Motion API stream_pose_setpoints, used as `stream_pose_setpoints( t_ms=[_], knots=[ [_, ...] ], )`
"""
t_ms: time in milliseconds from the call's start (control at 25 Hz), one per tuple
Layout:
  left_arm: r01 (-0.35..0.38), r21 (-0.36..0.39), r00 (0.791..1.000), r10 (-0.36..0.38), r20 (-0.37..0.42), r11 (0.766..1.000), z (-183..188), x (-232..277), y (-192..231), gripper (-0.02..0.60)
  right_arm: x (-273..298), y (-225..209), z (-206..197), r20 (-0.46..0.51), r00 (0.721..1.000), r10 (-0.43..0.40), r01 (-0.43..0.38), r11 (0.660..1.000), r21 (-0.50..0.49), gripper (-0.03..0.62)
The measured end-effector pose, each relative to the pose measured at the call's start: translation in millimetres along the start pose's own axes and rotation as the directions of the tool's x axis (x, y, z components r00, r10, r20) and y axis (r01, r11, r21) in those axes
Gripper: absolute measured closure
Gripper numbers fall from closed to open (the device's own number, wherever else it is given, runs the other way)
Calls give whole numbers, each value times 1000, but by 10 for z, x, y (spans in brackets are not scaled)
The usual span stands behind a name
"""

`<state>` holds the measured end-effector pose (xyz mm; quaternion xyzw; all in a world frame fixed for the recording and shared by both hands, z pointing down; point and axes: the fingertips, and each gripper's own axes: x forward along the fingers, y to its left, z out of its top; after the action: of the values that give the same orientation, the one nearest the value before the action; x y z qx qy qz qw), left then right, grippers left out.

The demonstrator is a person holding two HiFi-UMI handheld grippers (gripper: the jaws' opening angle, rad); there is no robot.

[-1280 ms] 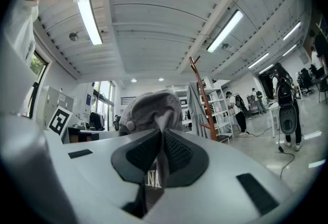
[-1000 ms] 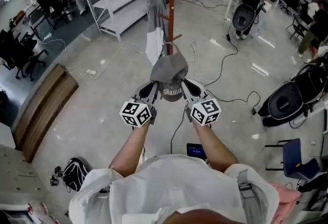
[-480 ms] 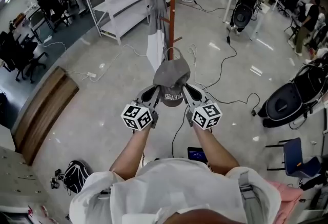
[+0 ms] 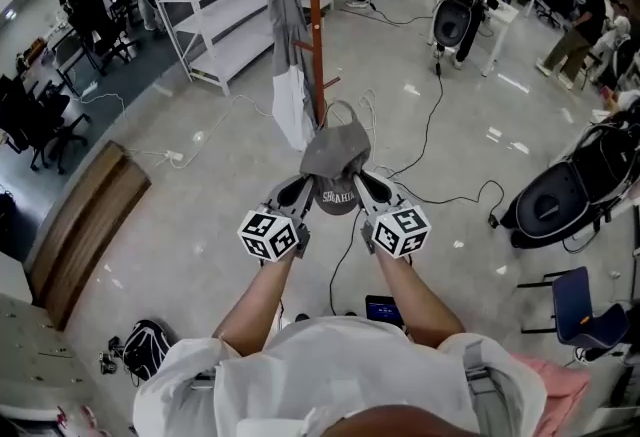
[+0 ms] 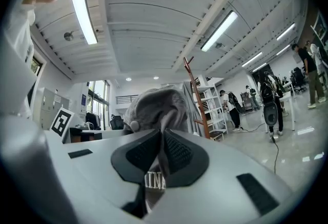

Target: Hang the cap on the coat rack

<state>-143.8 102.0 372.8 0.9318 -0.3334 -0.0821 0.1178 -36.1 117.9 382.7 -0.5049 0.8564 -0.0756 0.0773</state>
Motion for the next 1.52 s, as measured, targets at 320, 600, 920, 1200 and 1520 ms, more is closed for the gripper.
stream_pose_setpoints(
  t_ms=[320,600,920,1200,1520],
  knots=[
    [-55,2,998,55,-14,998,-224,35,-148,560,-174,-196,-129,1,1000,28,-28,999,40,554],
    [-74,5,996,74,-50,997,-401,-2,-165,560,-133,-276,-297,28,999,47,-49,996,78,554],
    [-84,-48,995,82,-51,995,-604,341,238,560,178,-584,-505,3,999,42,-42,995,95,554],
    [-68,-75,998,67,-23,995,-502,776,739,560,753,-929,-391,6,1000,28,-28,997,68,554],
    [-45,-73,999,46,16,996,-128,1324,1454,560,1618,-1252,-256,8,999,39,-40,998,39,554]
  ],
)
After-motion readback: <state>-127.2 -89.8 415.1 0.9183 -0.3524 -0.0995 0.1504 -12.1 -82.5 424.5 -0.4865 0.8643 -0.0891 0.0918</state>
